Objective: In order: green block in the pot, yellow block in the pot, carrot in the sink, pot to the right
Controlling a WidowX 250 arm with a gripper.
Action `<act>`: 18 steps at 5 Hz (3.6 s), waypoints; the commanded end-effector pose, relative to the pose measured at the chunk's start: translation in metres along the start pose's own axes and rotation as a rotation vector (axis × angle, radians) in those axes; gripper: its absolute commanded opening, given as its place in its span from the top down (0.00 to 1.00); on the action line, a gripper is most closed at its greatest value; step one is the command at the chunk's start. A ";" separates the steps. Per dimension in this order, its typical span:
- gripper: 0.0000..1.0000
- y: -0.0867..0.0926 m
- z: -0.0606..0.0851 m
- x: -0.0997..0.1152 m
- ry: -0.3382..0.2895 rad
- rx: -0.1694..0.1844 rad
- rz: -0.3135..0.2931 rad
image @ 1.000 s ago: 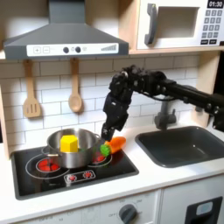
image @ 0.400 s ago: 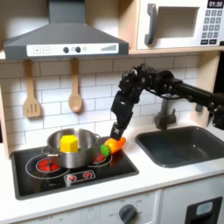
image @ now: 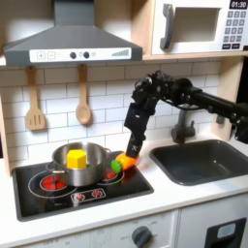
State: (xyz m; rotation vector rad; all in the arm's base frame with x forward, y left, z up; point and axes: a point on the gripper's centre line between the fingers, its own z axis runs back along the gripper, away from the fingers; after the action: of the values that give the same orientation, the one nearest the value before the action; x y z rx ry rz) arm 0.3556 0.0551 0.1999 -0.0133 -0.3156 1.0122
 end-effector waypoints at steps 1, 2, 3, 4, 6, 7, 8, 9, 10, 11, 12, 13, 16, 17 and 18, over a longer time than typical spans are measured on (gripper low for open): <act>0.00 0.007 -0.001 -0.002 0.001 0.086 0.060; 0.00 0.011 -0.008 0.002 0.024 0.054 0.035; 0.00 0.004 -0.006 0.001 0.010 0.051 0.029; 0.00 0.004 -0.006 0.000 0.012 0.048 0.027; 0.00 0.004 -0.006 0.001 0.010 0.049 0.026; 0.00 0.001 -0.015 0.005 0.018 0.033 0.063; 0.00 -0.012 -0.013 -0.001 -0.014 0.026 0.100; 0.00 -0.008 -0.018 -0.003 0.003 0.016 0.181; 0.00 -0.013 -0.018 -0.004 0.001 0.018 0.259; 0.00 -0.014 -0.017 -0.003 -0.010 0.048 0.316; 0.00 -0.020 -0.021 -0.009 -0.008 0.058 0.326; 0.00 -0.019 -0.021 -0.006 -0.042 0.062 0.373; 0.00 -0.017 -0.024 0.003 -0.114 0.056 0.560; 0.00 -0.016 -0.032 0.001 -0.099 0.062 0.566; 0.00 -0.015 -0.039 0.002 -0.117 0.073 0.583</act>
State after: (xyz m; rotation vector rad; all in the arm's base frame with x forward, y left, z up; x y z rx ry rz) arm 0.3791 0.0506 0.1675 0.0118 -0.3874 1.5982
